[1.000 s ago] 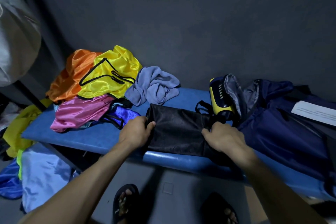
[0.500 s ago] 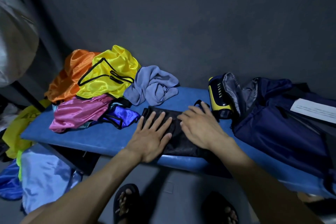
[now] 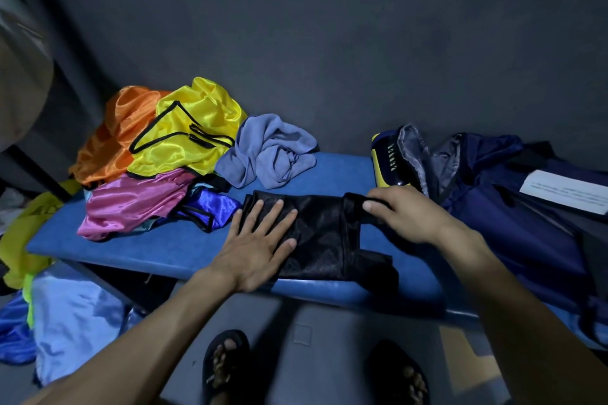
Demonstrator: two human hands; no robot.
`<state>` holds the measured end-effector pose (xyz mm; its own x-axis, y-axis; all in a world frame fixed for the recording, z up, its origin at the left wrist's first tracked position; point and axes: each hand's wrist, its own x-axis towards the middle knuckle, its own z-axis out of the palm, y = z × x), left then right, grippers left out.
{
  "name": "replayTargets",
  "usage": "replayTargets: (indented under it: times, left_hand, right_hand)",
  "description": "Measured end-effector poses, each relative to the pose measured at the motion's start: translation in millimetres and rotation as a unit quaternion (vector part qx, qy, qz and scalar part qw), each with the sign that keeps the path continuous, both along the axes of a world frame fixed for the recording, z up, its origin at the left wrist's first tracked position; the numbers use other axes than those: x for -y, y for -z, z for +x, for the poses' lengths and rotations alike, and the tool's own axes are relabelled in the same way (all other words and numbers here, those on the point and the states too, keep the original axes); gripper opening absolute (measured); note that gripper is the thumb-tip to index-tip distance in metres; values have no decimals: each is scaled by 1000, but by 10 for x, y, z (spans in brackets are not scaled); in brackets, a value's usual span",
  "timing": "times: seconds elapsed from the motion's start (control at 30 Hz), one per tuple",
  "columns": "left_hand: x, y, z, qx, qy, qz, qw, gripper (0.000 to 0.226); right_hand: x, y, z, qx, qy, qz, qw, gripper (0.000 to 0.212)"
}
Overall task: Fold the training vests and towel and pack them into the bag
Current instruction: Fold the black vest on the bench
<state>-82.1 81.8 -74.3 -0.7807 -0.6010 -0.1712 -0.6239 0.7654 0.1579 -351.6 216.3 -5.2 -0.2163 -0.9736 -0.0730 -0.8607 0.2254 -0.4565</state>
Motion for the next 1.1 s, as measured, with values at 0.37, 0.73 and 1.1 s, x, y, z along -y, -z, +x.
replayTargets:
  times: [0.37, 0.73, 1.1]
  left_hand:
    - [3, 29, 5, 2, 0, -5, 1000, 99]
    - [-80, -253, -119, 37, -17, -47, 998, 72]
    - [-583, -427, -703, -203, -69, 83, 973, 35]
  right_hand:
    - [-93, 11, -21, 214, 198, -135, 947, 23]
    - [-132, -70, 129, -188, 116, -17, 975, 34]
    - [132, -74, 232, -143, -134, -12, 981, 26]
